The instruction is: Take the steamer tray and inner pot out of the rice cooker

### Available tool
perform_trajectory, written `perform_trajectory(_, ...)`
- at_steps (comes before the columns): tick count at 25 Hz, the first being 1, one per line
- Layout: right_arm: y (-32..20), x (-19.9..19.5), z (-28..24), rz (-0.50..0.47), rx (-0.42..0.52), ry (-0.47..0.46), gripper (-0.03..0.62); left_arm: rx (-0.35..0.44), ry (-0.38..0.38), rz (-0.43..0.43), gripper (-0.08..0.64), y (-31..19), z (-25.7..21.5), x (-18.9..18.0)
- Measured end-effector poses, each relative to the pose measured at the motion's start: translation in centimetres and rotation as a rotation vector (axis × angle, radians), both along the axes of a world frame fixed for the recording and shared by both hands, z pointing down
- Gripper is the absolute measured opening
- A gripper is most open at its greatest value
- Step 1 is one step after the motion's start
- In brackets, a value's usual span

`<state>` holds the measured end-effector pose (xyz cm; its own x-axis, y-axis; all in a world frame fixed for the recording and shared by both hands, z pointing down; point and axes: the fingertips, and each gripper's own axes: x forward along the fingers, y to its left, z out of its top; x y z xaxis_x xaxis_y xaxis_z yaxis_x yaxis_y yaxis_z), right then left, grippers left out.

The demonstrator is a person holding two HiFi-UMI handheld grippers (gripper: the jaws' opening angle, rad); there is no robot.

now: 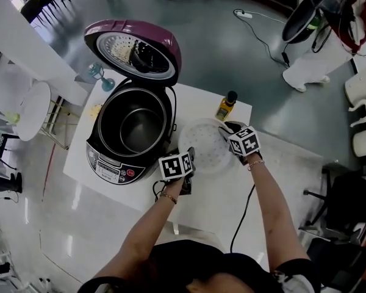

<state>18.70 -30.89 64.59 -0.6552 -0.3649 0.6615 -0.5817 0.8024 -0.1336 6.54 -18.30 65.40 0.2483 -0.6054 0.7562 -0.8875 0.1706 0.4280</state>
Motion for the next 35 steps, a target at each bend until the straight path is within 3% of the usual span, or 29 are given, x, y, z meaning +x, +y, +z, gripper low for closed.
perform_trajectory(2,-0.2,0.3,-0.8,0.05,0.008,-0.055,0.179,0.008,-0.03,0.045,0.238,0.4,-0.6,0.1)
perform_trajectory(5,0.0,1.5,-3.3,0.175,0.031,-0.185,0.208,0.027,-0.077,0.147,0.251,1.9,-2.3,0.5)
perform_trajectory(9,2.4,3.8,-7.1,0.302,0.077,-0.303,0.21,0.059,0.048,0.267,0.272,5.8,-6.5,2.4)
perform_trajectory(11,4.0,4.5,-8.8,0.344,0.091,-0.351,0.21,0.112,0.114,0.321,0.272,7.6,-9.9,3.3)
perform_trajectory(13,5.6,4.9,-10.5,0.377,0.108,-0.39,0.21,0.194,0.13,0.339,0.272,8.9,-13.7,3.4)
perform_trajectory(15,6.8,4.7,-12.4,0.408,0.133,-0.424,0.21,0.301,0.089,0.317,0.272,9.5,-17.6,2.4)
perform_trajectory(19,8.8,2.8,-16.3,0.455,0.221,-0.454,0.21,0.486,-0.087,0.311,0.272,10.0,-23.9,-1.0)
perform_trajectory(23,10.3,-0.3,-20.0,0.459,0.336,-0.435,0.23,0.64,-0.219,0.221,0.276,9.9,-28.2,-7.2)
perform_trajectory(30,12.7,-7.7,-23.3,0.461,0.377,-0.442,0.236,0.631,-0.369,0.162,0.319,9.8,-29.1,-19.0)
perform_trajectory(35,13.3,-12.1,-24.3,0.477,0.382,-0.392,0.249,0.564,-0.455,0.223,0.331,9.1,-28.6,-25.8)
